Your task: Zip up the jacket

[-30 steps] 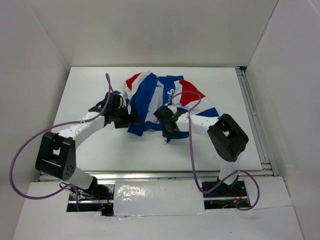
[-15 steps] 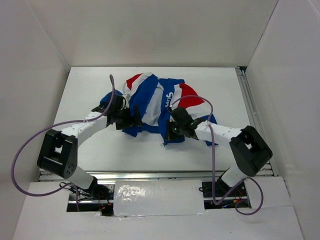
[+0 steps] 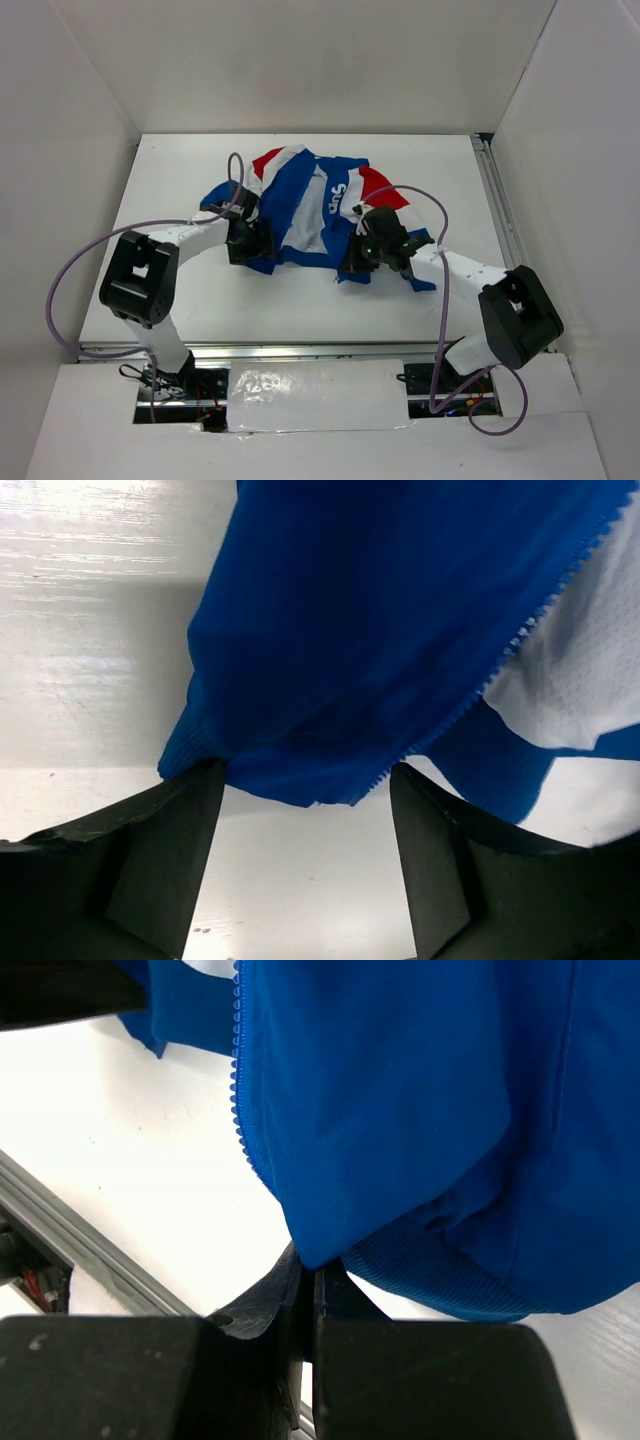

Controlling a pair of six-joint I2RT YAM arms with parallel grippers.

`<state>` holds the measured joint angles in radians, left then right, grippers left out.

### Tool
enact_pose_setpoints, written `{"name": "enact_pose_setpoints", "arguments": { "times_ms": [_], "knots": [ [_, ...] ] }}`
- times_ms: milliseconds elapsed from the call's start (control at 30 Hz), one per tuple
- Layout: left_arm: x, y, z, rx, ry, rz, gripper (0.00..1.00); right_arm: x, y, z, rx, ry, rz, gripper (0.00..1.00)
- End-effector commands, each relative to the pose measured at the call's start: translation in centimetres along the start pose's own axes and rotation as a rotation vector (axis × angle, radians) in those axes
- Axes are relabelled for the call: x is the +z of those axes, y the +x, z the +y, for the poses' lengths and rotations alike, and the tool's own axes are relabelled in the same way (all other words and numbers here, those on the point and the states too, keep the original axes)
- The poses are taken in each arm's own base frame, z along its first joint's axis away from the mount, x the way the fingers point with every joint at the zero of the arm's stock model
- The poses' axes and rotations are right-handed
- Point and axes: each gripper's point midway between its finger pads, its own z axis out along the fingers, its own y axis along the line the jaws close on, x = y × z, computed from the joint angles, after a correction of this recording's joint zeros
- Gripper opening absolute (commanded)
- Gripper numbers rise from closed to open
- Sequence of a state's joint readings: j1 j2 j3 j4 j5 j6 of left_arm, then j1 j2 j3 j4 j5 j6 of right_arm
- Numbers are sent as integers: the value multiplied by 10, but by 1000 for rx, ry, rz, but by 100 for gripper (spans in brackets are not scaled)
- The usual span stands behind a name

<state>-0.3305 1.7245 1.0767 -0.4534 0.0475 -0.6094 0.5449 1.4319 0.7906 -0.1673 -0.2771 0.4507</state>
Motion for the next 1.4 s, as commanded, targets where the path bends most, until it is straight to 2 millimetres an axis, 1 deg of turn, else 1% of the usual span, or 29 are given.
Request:
{"name": "enact_pose_setpoints", "arguments": {
  "times_ms": [0, 133, 200, 267, 333, 400, 433, 500, 533, 567, 633, 667, 700, 733, 833, 867, 900, 933, 1000, 1033, 1067, 1100, 1133, 1200, 1233, 1267, 1300, 1333, 1367],
  "knots": [
    [7, -4, 3, -4, -31, 17, 79, -2, -11, 10, -28, -57, -35, 0],
    [14, 3, 8, -22, -77, 49, 74, -4, -11, 9, -27, -63, -37, 0],
    [17, 7, 9, -20, -84, 65, 66, -5, -10, 7, -26, -58, -37, 0],
    [21, 12, 13, 0, -134, 62, 64, -5, -12, 5, -22, -54, -41, 0],
    [22, 19, 16, 6, -175, 74, 67, -6, -13, 2, -19, -51, -43, 0],
    [27, 29, 18, 25, -244, 92, 83, -6, -12, 1, -18, -53, -42, 0],
    [29, 41, 21, 44, -283, 130, 91, -7, -13, 1, -22, -57, -44, 0],
    [31, 46, 25, 45, -325, 141, 92, -7, -12, 1, -24, -57, -44, 0],
    [33, 52, 26, 52, -336, 164, 91, -8, -11, 1, -24, -58, -43, 0],
    [34, 53, 28, 38, -351, 164, 88, -8, -11, 0, -25, -58, -45, 0],
    [33, 53, 31, 16, -386, 175, 81, -9, -10, -1, -26, -58, -47, 0],
    [32, 59, 37, 5, -425, 204, 77, -10, -11, -2, -22, -51, -53, 0],
    [32, 59, 39, -7, -444, 202, 74, -11, -11, -2, -24, -51, -58, 0],
    [31, 59, 39, -13, -449, 203, 69, -11, -10, -3, -25, -50, -57, 0],
    [28, 62, 34, -7, -422, 204, 59, -11, -10, -4, -21, -48, -57, 0],
    [24, 55, 27, 4, -380, 173, 50, -11, -10, -5, -17, -45, -57, 0],
    [22, 55, 19, 13, -336, 171, 46, -11, -10, -5, -17, -46, -59, 0],
    [14, 52, 11, 24, -289, 144, 41, -12, -10, -5, -19, -45, -58, 0],
    [8, 44, -6, 57, -188, 95, 38, -12, -11, -5, -17, -45, -57, 0],
    [-1, 39, -22, 88, -92, 55, 32, -13, -11, -4, -18, -45, -61, 0],
    [-9, 44, -26, 110, -53, 62, 29, -13, -11, -4, -17, -47, -63, 0],
    [-10, 43, -35, 128, 11, 34, 28, -14, -12, -3, -19, -50, -68, 0],
    [-26, 41, -52, 147, 111, 8, 15, -15, -13, -1, -21, -58, -70, 0],
    [-37, 41, -68, 207, 238, -35, 6, -17, -14, 5, -31, -88, -81, 0],
    [-53, 38, -79, 230, 308, -73, 2, -18, -13, 7, -36, -100, -82, 0],
    [-62, 44, -90, 266, 387, -64, 1, -19, -13, 10, -42, -108, -87, 0],
    [-73, 45, -96, 287, 435, -94, 5, -19, -13, 10, -41, -106, -92, 0],
    [-79, 47, -100, 307, 475, -98, 7, -19, -12, 10, -38, -108, -92, 0],
    [-82, 51, -99, 312, 485, -100, 8, -18, -12, 10, -36, -103, -94, 0]
  ]
}}
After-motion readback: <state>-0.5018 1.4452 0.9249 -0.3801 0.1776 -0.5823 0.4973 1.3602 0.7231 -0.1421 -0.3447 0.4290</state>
